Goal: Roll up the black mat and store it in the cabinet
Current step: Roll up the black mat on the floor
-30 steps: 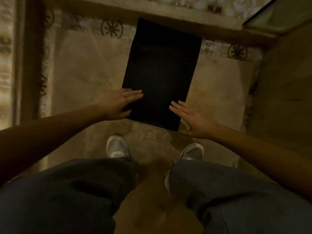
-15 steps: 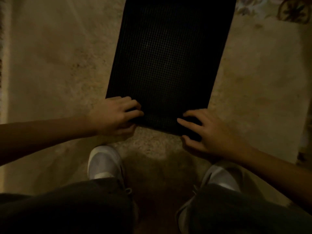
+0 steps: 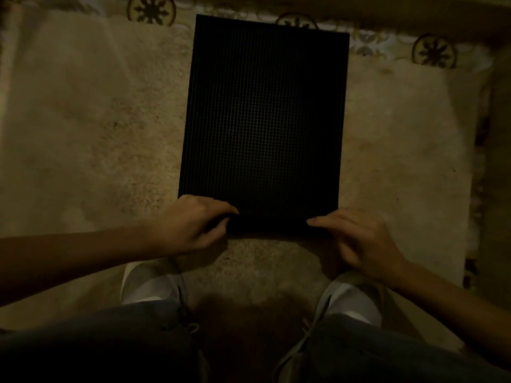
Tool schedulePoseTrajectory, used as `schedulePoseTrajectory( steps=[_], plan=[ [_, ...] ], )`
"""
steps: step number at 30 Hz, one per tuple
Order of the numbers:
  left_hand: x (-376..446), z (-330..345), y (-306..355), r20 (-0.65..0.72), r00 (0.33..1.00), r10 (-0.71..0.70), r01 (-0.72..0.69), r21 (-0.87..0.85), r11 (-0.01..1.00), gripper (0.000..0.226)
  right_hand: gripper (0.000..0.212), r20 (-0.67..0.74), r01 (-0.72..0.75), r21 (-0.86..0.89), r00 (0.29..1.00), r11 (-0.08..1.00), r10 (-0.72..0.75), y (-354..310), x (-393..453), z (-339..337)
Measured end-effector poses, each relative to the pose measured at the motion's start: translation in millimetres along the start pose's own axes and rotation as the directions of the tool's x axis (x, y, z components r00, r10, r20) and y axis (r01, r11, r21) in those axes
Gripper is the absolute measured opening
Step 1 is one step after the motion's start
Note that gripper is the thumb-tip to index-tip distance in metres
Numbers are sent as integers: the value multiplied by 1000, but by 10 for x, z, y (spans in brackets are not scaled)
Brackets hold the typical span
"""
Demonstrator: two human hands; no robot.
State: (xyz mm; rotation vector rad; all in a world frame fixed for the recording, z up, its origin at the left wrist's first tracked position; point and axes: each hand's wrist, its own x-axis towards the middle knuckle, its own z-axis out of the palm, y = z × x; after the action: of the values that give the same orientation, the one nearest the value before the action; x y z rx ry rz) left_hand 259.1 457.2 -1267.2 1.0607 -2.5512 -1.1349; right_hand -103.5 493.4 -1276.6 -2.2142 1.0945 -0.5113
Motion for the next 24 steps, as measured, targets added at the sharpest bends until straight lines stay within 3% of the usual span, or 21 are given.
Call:
schedulePoseTrajectory(
  steps=[3, 6, 10, 13, 17, 24],
  plan=[
    [-109, 139, -31, 76, 996, 50, -50, -6, 999, 35, 49, 88, 12, 27, 996, 1000, -14, 15, -132, 87],
    [-223, 204, -64, 117, 991, 62, -82, 170, 982, 43, 44, 100, -57, 23, 993, 998, 55, 25, -144, 133],
    [-248, 178, -199, 137, 980, 146, -178, 265, 948, 72, 36, 69, -65, -62, 995, 996, 69, -19, -106, 162],
    [-122, 87, -273, 86, 963, 255, -269, 241, 933, 46, 31, 41, -50, -164, 997, 985, 58, -118, -167, 245],
    [48, 18, -342, 119, 931, 344, -364, 323, 874, 51, 32, 21, -86, -197, 996, 977, 92, -272, -242, 335],
    [32, 63, -270, 148, 914, 377, -405, 343, 848, 49, 31, 17, -60, -286, 998, 956, 67, -214, -215, 314]
  ],
)
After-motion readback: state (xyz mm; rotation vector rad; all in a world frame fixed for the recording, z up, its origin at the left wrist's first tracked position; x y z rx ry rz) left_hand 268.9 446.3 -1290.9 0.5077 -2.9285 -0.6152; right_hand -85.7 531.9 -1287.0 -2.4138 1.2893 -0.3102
